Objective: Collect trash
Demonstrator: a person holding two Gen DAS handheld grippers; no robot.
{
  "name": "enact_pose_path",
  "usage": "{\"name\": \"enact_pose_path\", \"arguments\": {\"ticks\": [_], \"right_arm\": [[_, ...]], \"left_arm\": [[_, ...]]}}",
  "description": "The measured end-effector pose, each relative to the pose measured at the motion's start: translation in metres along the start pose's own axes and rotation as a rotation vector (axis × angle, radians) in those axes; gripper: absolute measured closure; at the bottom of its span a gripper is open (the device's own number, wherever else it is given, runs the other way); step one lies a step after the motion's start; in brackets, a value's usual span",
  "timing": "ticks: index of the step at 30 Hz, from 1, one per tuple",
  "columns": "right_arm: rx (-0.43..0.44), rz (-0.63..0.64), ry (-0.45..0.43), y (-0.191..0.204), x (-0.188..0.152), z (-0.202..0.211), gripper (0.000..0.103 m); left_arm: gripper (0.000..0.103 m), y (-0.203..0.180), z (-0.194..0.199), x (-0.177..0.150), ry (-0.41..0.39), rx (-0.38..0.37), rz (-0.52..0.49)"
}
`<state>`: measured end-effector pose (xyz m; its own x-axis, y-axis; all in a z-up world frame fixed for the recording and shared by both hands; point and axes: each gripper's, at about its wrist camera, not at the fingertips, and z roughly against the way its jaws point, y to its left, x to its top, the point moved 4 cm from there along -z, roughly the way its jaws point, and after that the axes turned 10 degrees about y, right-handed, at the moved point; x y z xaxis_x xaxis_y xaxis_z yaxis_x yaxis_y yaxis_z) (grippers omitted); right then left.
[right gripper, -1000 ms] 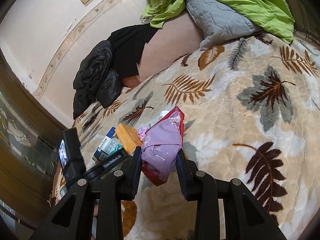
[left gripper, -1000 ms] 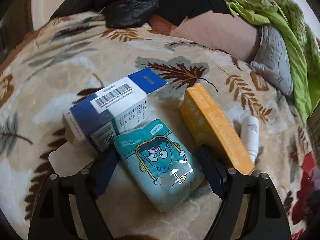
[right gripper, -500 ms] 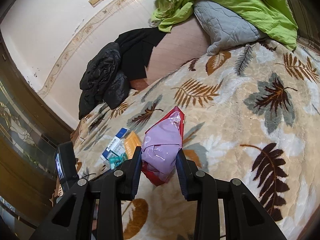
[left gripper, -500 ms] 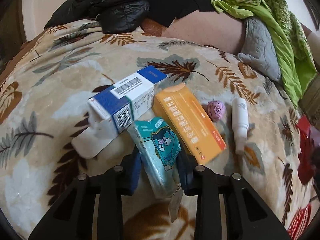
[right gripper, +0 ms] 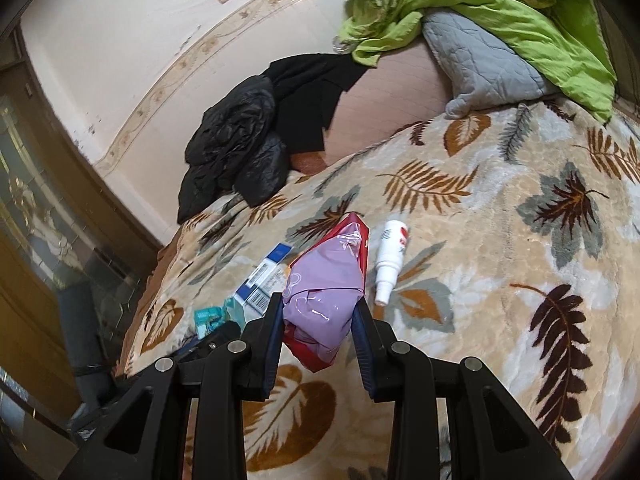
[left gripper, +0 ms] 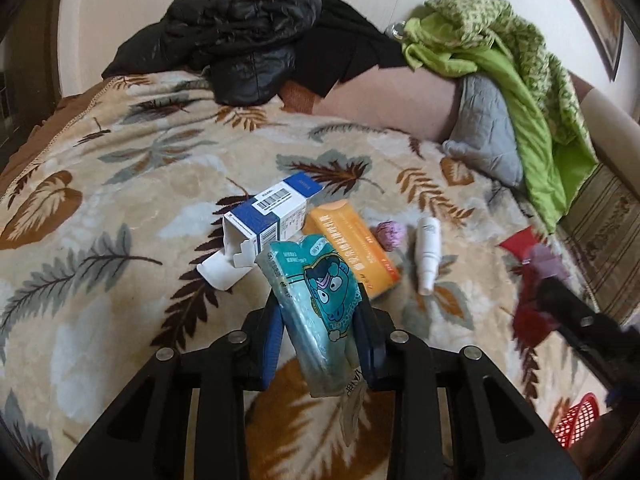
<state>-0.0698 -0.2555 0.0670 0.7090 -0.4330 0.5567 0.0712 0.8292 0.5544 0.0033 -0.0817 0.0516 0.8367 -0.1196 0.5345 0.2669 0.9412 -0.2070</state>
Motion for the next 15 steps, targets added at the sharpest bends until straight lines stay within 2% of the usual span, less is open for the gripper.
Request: {"name": "enact_pose_path", "arguments": {"ticks": [7,15], "right_arm": [[-0.001,0.075,-0.005,0.008,-0.01,0.015,0.068],[0.008,0.107,0.001,0.015,-0.017,0.017,0.068]], "left_arm": [[0.072,-0.012,0.036,-0.032,-0.043,0.012,-0.038],[0.072,-0.016,0.036,-0.032,-0.048,-0.003,-0.046]]}}
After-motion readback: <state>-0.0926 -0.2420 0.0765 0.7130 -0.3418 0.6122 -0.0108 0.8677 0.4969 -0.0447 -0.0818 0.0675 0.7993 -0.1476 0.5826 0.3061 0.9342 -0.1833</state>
